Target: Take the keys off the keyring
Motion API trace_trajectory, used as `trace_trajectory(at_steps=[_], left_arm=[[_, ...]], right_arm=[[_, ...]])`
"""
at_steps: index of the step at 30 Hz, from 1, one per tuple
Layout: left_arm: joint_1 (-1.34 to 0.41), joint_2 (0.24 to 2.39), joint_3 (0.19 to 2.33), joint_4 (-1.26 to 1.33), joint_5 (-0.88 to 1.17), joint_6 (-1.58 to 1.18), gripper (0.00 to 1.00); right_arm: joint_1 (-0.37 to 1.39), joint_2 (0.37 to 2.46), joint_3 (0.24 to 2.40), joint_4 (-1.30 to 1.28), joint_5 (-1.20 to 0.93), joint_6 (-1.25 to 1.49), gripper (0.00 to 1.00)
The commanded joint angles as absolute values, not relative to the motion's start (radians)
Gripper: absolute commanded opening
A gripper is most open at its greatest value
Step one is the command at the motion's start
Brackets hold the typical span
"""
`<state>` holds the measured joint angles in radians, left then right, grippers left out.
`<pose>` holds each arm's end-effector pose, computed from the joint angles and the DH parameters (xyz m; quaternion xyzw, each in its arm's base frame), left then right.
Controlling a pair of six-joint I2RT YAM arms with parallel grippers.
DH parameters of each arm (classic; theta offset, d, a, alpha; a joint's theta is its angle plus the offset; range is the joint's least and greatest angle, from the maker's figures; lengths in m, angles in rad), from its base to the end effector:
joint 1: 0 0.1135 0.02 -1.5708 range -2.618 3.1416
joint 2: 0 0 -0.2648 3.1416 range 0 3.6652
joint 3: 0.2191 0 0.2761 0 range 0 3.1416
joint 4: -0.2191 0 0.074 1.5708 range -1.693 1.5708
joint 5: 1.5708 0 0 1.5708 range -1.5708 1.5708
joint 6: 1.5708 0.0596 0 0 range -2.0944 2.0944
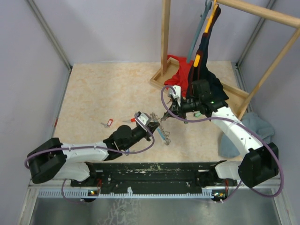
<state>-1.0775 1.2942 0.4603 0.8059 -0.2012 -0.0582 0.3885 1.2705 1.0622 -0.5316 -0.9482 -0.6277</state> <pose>0.1552 -0.2635 0.2053 0.2869 0.6568 -0.3123 0.6235 0.2575 0.1577 0.2961 -0.5570 0.6215 0.3719 0.4064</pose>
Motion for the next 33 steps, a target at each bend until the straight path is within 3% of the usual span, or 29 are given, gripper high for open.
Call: trace_trajectory(at_steps=[1, 10, 33], left_arm=[[-1.078, 1.253, 0.437, 0.871, -0.209, -0.032, 0.0], [-1.078, 1.236, 0.389, 1.003, -0.198, -0.01, 0.0], [-1.059, 1.184, 0.345, 1.119, -0.177, -0.001, 0.0]], right_arm=[[0.374, 1.256, 1.104, -0.505, -0.944, -0.654, 0.0], [0.374, 1.281, 1.061, -0.476, -1.06, -0.672, 0.0], [0.374, 1.336, 1.051, -0.501, -1.108, -0.707, 0.0]])
